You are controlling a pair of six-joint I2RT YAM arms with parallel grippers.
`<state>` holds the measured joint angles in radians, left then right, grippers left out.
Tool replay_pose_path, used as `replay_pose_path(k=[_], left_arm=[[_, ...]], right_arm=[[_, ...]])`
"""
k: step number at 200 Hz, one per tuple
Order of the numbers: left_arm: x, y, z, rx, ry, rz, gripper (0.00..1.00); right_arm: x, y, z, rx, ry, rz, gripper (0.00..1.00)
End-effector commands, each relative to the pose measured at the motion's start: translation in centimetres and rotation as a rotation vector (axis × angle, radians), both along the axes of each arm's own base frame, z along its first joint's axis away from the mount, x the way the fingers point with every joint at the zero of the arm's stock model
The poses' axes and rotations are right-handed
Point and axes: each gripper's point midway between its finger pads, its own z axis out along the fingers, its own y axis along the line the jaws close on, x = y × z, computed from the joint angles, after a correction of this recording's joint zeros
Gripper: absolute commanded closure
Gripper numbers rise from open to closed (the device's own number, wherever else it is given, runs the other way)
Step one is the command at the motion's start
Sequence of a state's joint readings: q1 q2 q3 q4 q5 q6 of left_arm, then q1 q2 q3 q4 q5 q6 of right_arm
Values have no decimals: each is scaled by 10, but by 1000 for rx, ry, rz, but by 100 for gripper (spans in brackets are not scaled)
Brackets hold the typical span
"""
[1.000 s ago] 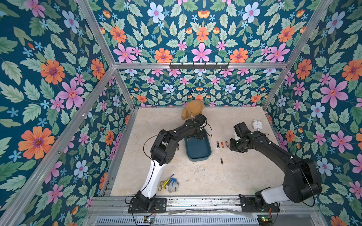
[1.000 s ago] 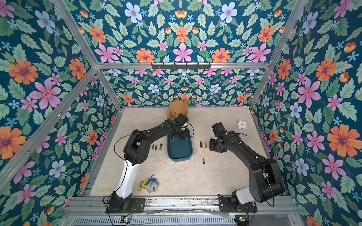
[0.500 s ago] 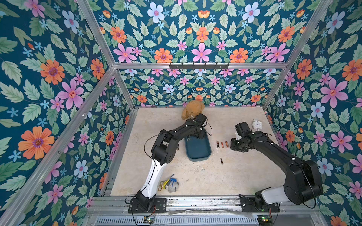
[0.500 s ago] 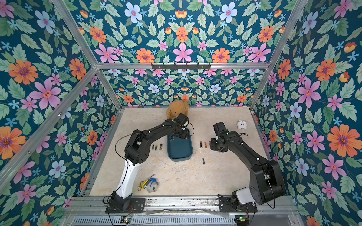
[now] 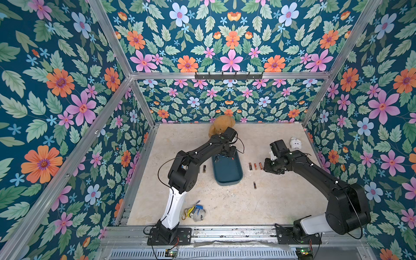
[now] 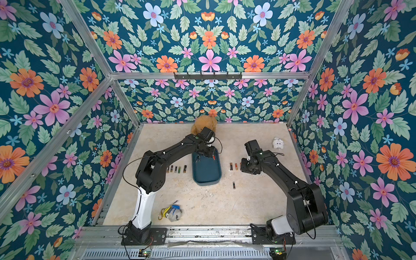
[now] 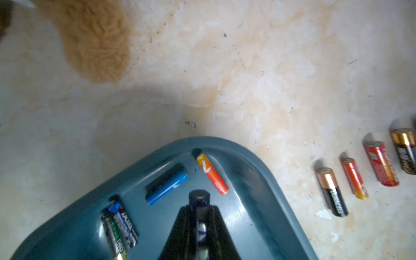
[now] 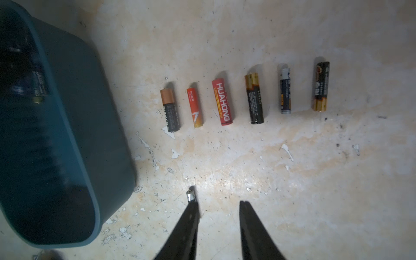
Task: Take the batteries out of the storage box
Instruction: Pick up the battery from the storage box.
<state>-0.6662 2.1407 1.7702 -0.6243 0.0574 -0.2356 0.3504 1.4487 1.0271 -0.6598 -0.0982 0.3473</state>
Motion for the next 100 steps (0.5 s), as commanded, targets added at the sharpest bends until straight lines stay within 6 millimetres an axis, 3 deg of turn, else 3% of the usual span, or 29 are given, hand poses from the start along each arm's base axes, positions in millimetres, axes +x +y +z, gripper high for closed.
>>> replay_pose_path(k=[1,47,100], left_arm=[[-3,7,17,-9,-17,30,82],[-23,32,46,-13,-47,87,82],[-60,83,46,36,-27,204,81]], right_arm=[[7,10,9,43,-22,16,64],[19,38,29,38,-57,79,63],[39,70,46,23,-84,131,63]])
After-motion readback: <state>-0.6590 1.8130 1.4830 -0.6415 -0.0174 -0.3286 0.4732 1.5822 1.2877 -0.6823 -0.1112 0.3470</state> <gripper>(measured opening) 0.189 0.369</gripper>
